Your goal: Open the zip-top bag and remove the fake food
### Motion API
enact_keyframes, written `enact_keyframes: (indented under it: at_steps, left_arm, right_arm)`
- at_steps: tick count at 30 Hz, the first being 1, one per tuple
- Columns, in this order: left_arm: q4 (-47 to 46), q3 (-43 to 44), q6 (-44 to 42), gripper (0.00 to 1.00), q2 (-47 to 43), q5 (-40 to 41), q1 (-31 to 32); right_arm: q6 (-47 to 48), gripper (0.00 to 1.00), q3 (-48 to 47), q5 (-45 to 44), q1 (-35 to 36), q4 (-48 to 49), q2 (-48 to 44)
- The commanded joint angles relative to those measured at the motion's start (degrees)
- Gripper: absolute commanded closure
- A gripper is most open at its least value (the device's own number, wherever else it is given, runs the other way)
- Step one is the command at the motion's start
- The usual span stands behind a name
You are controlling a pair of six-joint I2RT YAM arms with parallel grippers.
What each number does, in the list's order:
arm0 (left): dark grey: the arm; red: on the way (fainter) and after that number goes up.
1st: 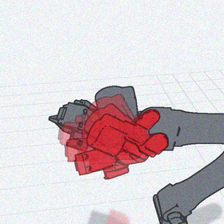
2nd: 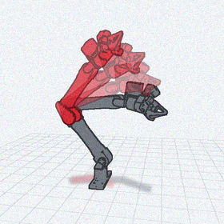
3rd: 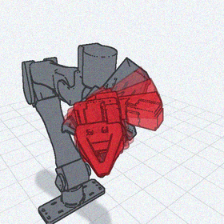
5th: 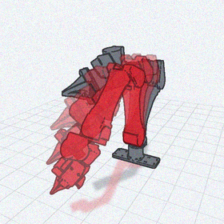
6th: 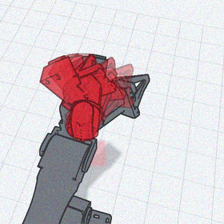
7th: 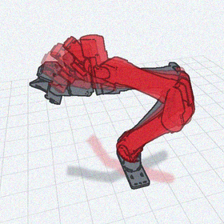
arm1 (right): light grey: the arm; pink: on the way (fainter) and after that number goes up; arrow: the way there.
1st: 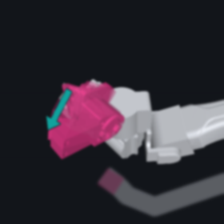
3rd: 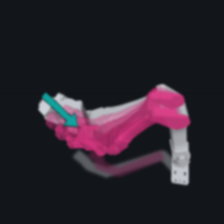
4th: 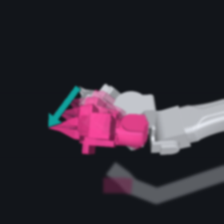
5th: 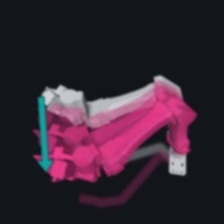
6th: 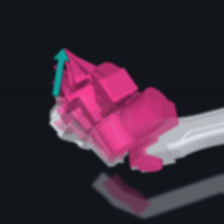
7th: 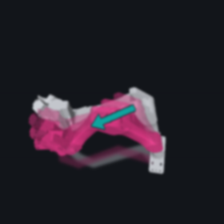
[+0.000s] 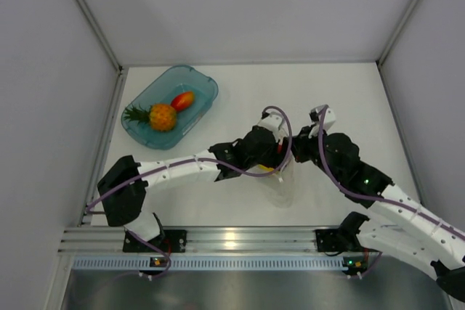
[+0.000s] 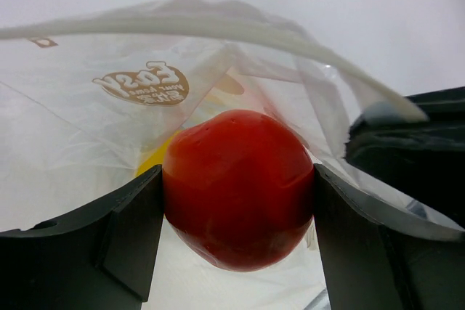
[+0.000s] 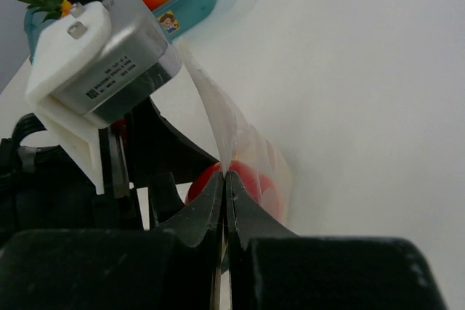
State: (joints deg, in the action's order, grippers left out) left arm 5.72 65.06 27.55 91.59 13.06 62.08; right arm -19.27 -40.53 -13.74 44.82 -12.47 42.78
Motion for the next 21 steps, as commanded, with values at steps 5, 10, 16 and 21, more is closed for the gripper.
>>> enact_keyframes:
  at_steps: [5,10,16,21]
  left_arm:
    - [0.7,4.5,3.4,1.0,-4.8,-2.4,0.2]
    - [2.2,7.4,3.5,1.0,-5.2,-2.3,0.2]
    - [3.7,10.9,2.2,1.0,-5.3,-1.5,0.2]
    - [3.7,9.7,2.2,1.0,-8.2,-1.3,0.2]
  right_arm:
    - [-0.5,1.0,-0.5,-2.3,-0.4,1.3,1.2]
    - [-0.7,1.0,-0.9,-3.3,-0.2,0.9,1.6]
    - [-0.7,1.0,-2.4,-6.3,0.2,-1.1,2.0]
    - [0.0,1.0,-2.6,-11.1,0.2,-2.2,3.3]
